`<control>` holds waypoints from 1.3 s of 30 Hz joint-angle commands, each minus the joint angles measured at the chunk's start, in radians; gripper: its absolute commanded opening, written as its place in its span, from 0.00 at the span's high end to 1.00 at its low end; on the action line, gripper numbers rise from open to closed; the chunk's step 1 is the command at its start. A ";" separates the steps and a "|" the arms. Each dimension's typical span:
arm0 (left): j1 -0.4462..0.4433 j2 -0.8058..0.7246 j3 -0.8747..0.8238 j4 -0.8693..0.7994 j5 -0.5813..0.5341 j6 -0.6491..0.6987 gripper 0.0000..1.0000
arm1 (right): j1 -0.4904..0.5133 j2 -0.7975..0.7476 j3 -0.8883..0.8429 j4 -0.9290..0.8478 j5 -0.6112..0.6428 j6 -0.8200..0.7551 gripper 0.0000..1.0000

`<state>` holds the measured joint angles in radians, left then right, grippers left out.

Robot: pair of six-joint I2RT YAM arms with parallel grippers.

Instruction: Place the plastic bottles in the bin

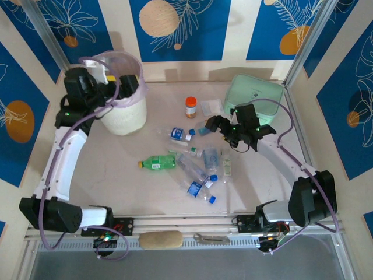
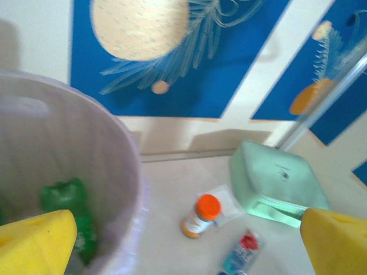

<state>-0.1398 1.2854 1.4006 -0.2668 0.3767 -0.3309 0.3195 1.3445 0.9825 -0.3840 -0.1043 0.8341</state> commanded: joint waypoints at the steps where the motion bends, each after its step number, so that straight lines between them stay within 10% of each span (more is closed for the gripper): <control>1: -0.077 -0.037 -0.114 0.132 0.005 -0.077 0.00 | -0.002 0.017 0.044 -0.036 -0.011 -0.034 0.01; 21: -0.444 0.091 -0.468 0.413 -0.027 -0.214 0.00 | 0.031 0.080 0.098 -0.461 0.269 -0.237 0.09; 39: -0.472 0.198 -0.437 0.451 -0.018 -0.265 0.00 | 0.089 0.162 -0.014 -0.439 0.316 -0.196 0.29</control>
<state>-0.6056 1.4834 0.9405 0.1711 0.3511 -0.5800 0.4004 1.4929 0.9848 -0.8261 0.2104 0.6228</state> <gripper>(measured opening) 0.996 0.716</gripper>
